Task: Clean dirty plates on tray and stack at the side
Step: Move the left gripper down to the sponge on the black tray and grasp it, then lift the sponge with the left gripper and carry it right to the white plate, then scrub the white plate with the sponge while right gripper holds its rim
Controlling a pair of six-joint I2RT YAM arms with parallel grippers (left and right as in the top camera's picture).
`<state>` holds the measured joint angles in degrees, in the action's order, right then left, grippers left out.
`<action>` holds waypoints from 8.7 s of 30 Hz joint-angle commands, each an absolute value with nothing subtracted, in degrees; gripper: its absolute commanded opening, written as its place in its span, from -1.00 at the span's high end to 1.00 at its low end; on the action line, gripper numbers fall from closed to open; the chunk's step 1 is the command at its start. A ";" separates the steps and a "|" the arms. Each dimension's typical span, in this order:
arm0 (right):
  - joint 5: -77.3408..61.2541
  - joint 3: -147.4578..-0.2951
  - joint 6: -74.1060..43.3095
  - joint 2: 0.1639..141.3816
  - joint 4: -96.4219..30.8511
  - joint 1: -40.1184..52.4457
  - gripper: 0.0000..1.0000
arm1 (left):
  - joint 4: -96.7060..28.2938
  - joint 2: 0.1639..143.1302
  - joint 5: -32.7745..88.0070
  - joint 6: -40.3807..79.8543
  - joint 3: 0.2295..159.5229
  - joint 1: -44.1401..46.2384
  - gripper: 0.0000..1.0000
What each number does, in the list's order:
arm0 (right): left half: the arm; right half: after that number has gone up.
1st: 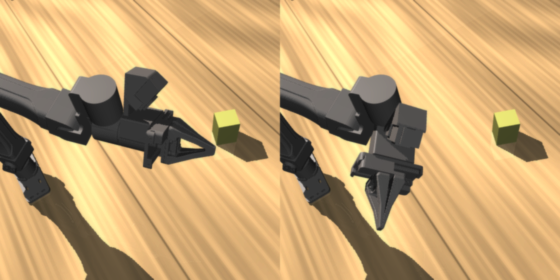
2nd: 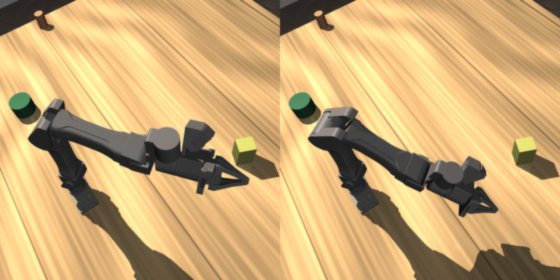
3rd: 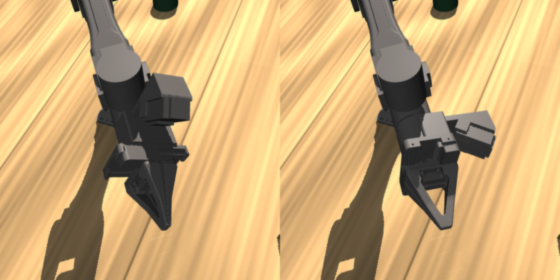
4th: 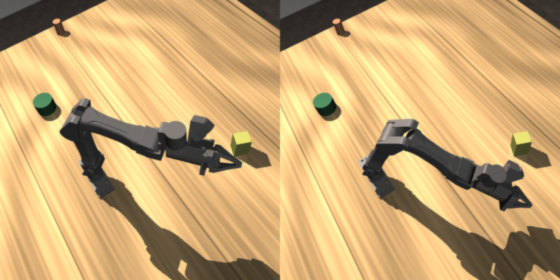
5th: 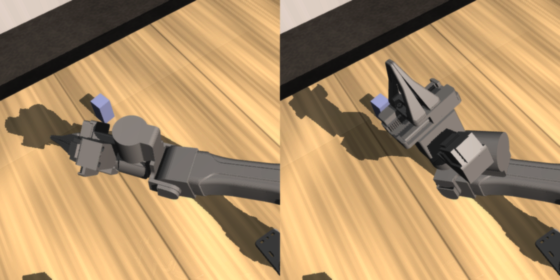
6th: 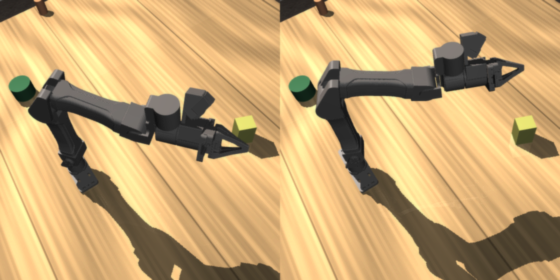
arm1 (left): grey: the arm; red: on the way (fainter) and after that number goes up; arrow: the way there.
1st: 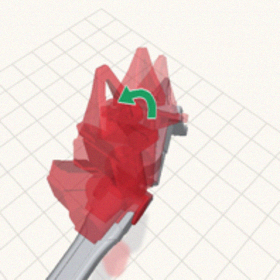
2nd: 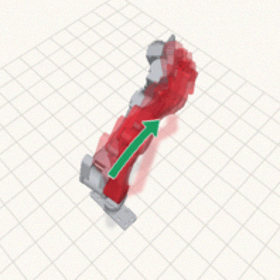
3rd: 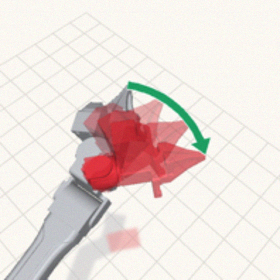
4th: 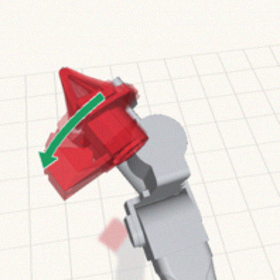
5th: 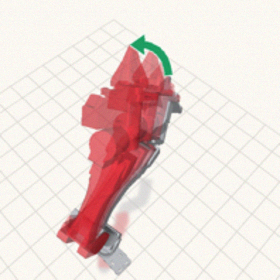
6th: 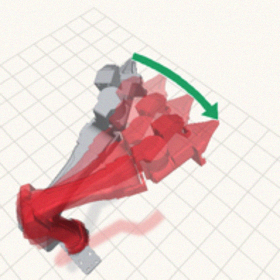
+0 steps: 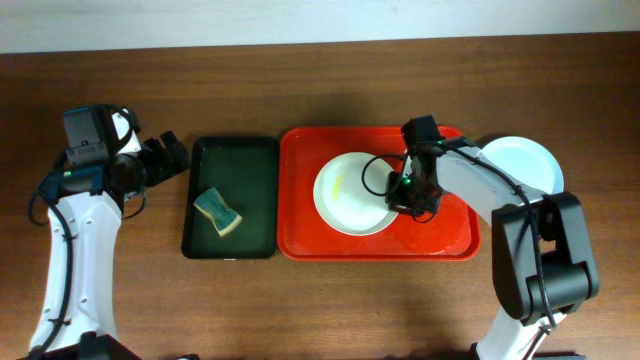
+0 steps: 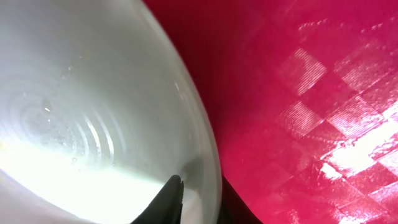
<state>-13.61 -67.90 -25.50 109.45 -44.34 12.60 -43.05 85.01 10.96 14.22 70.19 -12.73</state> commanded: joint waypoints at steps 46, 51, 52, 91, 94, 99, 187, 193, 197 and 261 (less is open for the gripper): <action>-16.29 -70.08 -20.56 109.32 -44.18 8.29 0.67 | -57.54 91.37 3.01 32.60 70.78 2.74 -0.50; -16.27 -70.08 -20.58 109.32 -44.21 8.29 0.66 | -65.12 101.21 2.98 29.91 80.01 0.19 -0.43; -16.27 -70.08 -20.56 109.32 -44.31 8.29 0.67 | -64.69 102.85 2.94 29.91 79.99 0.21 -0.34; -16.14 -70.08 -19.94 109.32 -42.81 8.29 0.58 | -56.23 110.43 6.87 17.76 76.95 0.95 1.00; -16.12 -70.08 -19.94 109.32 -43.77 8.34 0.58 | -54.76 104.71 9.45 12.53 77.23 1.13 1.00; -16.32 -70.08 -19.97 109.32 -44.95 9.47 0.89 | -54.57 96.92 9.43 3.31 77.19 1.67 1.00; -20.38 -70.02 -20.43 109.32 -41.12 14.79 0.92 | -63.18 119.17 17.06 4.08 99.96 22.00 1.00; -20.38 -70.02 -20.43 109.32 -41.12 14.79 0.92 | -62.33 122.72 13.56 7.51 99.96 24.40 1.00; -20.36 -70.02 -20.40 109.32 -41.12 14.76 0.92 | -61.65 125.32 13.52 7.46 99.96 24.40 1.00; -20.34 -69.65 -20.36 109.34 -39.57 16.88 0.92 | -57.56 126.61 32.14 3.27 99.26 23.00 1.00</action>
